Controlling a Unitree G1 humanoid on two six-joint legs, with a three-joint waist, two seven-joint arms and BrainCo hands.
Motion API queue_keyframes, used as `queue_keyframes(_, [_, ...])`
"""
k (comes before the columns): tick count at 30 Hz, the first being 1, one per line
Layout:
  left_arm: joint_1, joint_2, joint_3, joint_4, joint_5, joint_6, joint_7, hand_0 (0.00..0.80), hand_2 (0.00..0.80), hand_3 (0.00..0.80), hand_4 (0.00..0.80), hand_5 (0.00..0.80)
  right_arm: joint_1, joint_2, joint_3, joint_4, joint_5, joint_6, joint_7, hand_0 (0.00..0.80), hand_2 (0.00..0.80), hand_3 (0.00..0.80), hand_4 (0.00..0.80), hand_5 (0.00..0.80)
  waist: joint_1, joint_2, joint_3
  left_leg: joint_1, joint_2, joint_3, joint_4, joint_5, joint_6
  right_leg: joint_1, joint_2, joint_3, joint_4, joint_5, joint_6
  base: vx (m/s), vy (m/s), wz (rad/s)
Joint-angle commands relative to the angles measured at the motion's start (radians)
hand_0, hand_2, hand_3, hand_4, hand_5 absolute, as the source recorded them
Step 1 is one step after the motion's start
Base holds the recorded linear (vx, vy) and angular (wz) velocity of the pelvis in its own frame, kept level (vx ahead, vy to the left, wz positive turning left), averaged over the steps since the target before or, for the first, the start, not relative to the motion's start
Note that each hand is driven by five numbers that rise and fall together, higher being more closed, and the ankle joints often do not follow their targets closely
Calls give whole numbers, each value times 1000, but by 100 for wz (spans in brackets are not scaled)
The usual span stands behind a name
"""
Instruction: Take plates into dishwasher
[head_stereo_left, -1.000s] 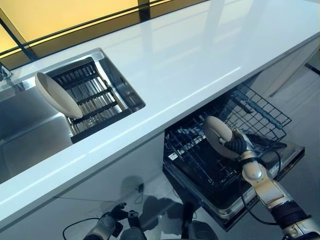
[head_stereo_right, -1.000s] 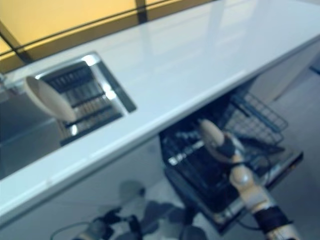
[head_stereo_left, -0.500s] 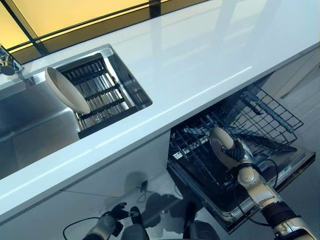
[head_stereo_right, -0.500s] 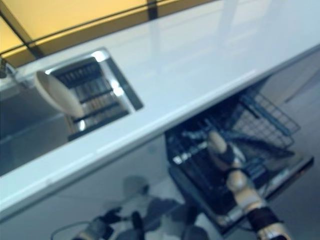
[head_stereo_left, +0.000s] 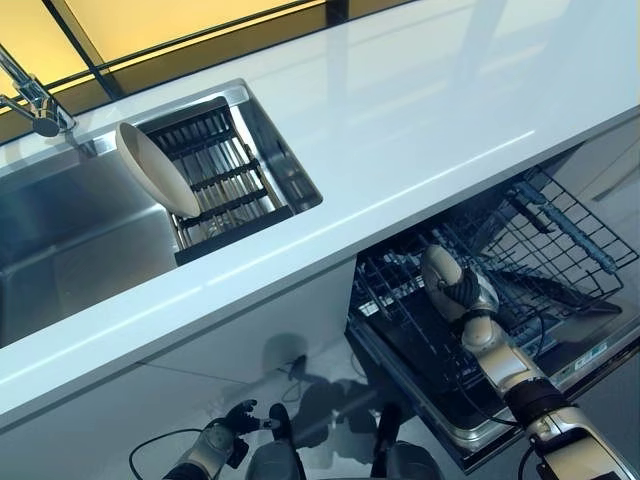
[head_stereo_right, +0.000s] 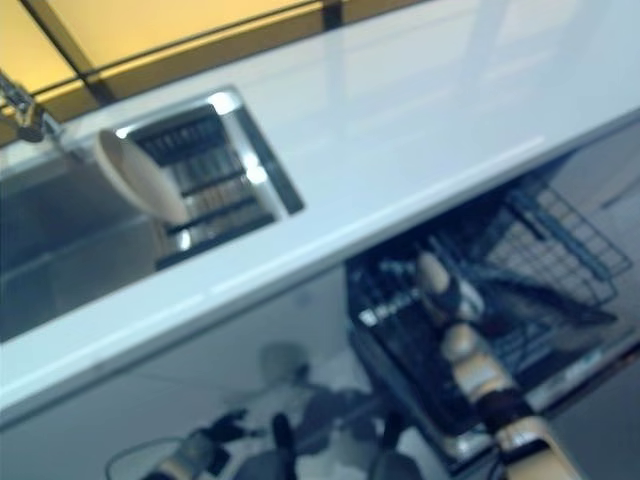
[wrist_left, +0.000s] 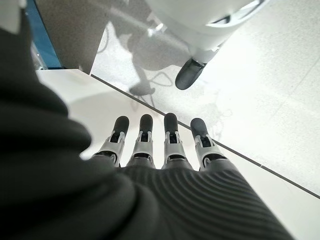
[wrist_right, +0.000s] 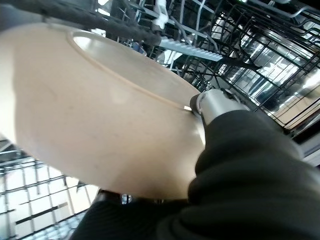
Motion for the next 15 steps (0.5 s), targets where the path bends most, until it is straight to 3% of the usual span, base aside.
queue_keyframes(1, [-70,44,-65,-7,23,-10,-7,0,0,0,0,0,-91,5,29,72,-23,20,-48,800,800,800,800,800,26,-35,21,-47,-57,-34,-2,-36,8,8,-12,27,78,-117,21,21,4,18])
queue_keyframes(15, [-99,56,-105,-8,5,-31,-9,0,0,0,0,0,-178,49,75,262,-39,68,-87,800,800,800,800,800,57,-12,45,-64,-75,-66,-2,-35,16,-12,-27,14,100,-119,20,3,-4,4])
